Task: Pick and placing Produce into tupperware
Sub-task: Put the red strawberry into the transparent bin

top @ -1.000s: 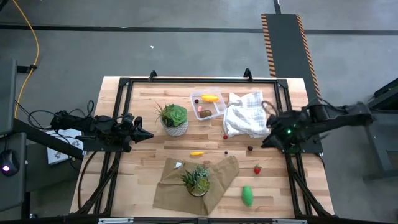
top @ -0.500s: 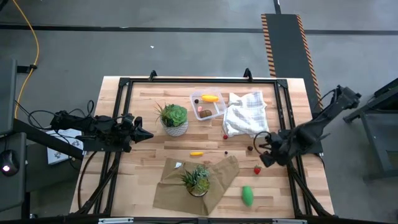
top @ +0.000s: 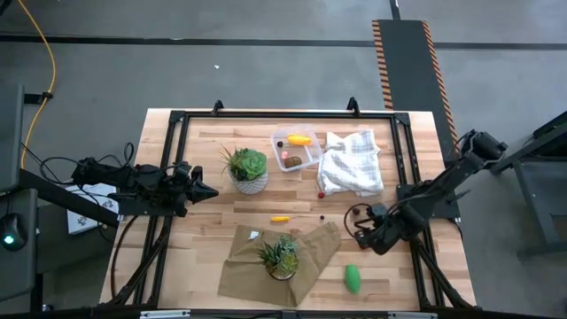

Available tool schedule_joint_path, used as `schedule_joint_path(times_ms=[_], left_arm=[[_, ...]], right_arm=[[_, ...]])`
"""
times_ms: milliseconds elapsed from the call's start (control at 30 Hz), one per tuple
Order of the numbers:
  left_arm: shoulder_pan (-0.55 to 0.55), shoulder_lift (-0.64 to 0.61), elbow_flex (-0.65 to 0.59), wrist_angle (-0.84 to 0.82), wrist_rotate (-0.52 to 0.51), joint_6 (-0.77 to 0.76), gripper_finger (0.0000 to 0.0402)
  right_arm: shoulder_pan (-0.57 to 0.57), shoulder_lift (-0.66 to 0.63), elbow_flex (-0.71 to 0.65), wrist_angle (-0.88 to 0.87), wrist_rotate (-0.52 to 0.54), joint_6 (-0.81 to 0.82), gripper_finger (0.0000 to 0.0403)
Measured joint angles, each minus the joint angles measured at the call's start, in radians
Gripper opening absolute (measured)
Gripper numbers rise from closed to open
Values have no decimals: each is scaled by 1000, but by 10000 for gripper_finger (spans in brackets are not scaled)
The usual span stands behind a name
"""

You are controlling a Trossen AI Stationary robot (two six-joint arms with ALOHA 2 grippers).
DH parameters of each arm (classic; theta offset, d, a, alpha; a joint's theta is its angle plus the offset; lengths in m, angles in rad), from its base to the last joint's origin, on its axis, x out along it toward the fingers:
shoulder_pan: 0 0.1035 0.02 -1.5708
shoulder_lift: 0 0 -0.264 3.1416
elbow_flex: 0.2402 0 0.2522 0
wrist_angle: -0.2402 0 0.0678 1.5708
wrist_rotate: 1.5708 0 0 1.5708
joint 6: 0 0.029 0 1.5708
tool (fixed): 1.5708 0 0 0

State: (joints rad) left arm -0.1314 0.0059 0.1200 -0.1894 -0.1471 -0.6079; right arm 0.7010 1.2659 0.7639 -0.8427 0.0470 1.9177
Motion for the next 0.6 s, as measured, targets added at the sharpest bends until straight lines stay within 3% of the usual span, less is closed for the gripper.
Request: schedule_joint_path(times_ms=[267,600], left_arm=[[0,0,0,0,0,0,1],[0,0,0,0,0,0,1]], right_arm=[[0,105,27,31,6,-35,197],[0,181,27,46,-13,71,217]])
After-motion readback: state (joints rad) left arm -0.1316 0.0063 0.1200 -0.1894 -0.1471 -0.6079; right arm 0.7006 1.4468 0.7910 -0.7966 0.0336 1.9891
